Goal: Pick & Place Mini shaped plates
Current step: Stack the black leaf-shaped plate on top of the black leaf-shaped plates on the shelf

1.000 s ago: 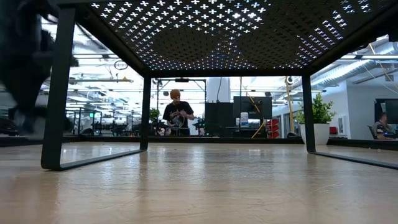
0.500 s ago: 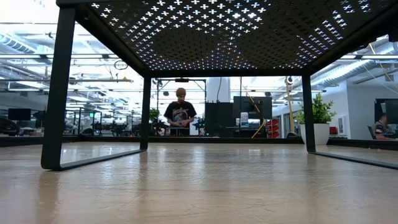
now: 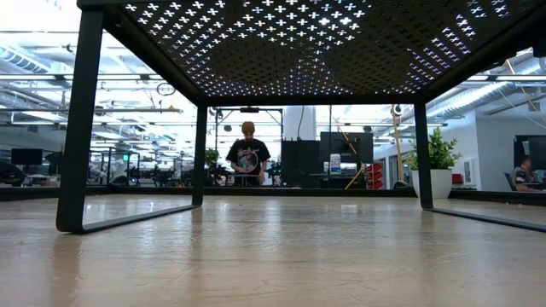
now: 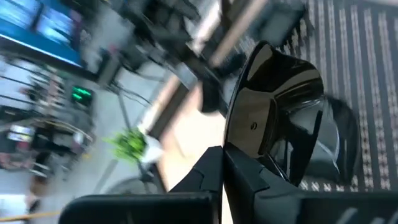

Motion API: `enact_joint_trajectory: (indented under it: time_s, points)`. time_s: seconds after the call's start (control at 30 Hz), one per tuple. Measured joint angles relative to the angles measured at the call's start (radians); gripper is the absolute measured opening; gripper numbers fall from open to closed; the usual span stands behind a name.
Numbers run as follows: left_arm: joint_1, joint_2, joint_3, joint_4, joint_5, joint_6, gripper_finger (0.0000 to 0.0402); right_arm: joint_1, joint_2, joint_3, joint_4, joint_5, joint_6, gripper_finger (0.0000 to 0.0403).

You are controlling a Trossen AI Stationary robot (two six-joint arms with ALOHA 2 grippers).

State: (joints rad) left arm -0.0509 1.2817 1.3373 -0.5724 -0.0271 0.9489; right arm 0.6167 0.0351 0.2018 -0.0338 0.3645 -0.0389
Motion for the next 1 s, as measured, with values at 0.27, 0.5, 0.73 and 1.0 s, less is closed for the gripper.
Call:
enact_joint_trajectory:
  time_s: [0.27, 0.5, 0.73, 1.0]
  points:
    - [0.047, 0.144, -0.001, -0.034, 0.031, 0.000, 0.0004, 0.000, 0.000, 0.000, 0.000, 0.000, 0.000, 0.0165]
    - [0.045, 0.153, -0.001, -0.021, 0.066, -0.021, 0.0012, 0.000, 0.000, 0.000, 0.000, 0.000, 0.000, 0.0165]
    - [0.042, 0.147, -0.001, -0.040, 0.104, -0.139, 0.0017, 0.000, 0.000, 0.000, 0.000, 0.000, 0.000, 0.0165]
    - [0.025, 0.147, -0.001, -0.036, 0.141, -0.207, 0.0009, 0.000, 0.000, 0.000, 0.000, 0.000, 0.000, 0.0165]
